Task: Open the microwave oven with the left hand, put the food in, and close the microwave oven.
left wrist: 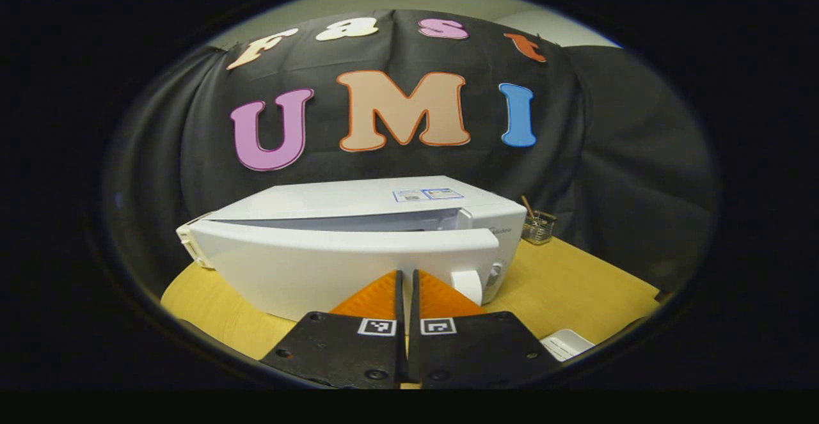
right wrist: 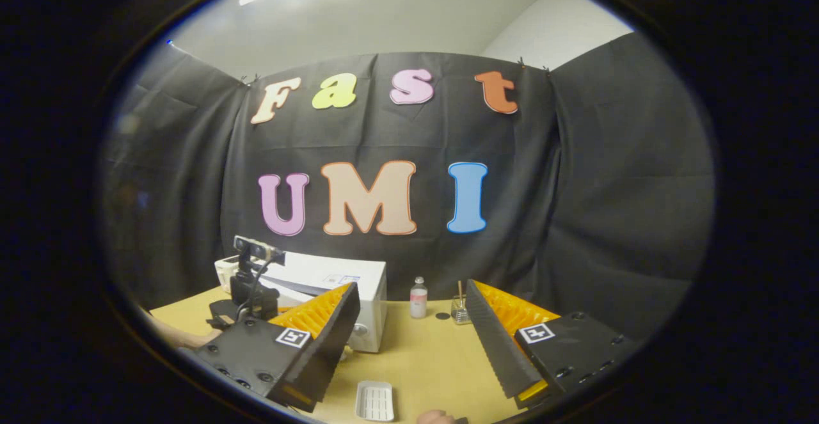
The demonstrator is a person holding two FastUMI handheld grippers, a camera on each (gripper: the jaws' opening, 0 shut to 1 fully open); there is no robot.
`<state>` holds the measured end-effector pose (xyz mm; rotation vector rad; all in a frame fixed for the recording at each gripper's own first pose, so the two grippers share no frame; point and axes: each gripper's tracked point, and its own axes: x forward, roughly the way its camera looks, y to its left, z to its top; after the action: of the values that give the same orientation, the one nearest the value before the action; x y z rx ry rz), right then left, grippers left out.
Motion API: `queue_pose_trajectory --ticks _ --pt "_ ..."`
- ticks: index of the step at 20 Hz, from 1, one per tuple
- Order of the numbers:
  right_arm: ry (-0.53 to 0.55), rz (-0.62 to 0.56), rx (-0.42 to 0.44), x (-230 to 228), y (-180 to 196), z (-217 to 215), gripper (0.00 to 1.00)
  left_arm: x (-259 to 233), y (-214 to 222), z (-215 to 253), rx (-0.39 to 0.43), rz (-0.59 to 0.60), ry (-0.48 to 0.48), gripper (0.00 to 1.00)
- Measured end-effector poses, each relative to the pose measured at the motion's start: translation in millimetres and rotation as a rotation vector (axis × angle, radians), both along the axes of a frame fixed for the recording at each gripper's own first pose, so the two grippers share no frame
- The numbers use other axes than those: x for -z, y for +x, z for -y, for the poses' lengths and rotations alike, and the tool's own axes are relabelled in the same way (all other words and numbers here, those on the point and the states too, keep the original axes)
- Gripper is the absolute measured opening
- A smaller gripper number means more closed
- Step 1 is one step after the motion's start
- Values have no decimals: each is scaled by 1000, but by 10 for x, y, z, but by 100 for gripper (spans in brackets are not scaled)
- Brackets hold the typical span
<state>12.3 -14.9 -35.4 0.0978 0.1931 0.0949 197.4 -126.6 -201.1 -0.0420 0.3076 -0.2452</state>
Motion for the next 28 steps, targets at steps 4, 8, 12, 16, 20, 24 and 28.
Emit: queue_pose_trajectory --ticks 4,8,12,16,20,24,28 --pt "-12 -14 -3 54 -31 -5 95 8 120 69 7 1 12 0" --pt "-1 -9 -1 15 -16 -27 95 16 224 109 2 -2 8 0" --pt "-4 -11 12 23 -5 20 95 65 304 83 -2 -4 29 0" --pt "-4 -2 27 -2 29 57 96 79 322 135 3 -11 19 1" --pt "4 -1 32 -10 52 87 96 89 350 183 -9 -5 40 0" --pt "0 -3 38 -8 26 123 96 83 427 180 -8 0 45 0" --pt "7 -20 40 32 18 108 96 52 342 85 -11 1 51 0"
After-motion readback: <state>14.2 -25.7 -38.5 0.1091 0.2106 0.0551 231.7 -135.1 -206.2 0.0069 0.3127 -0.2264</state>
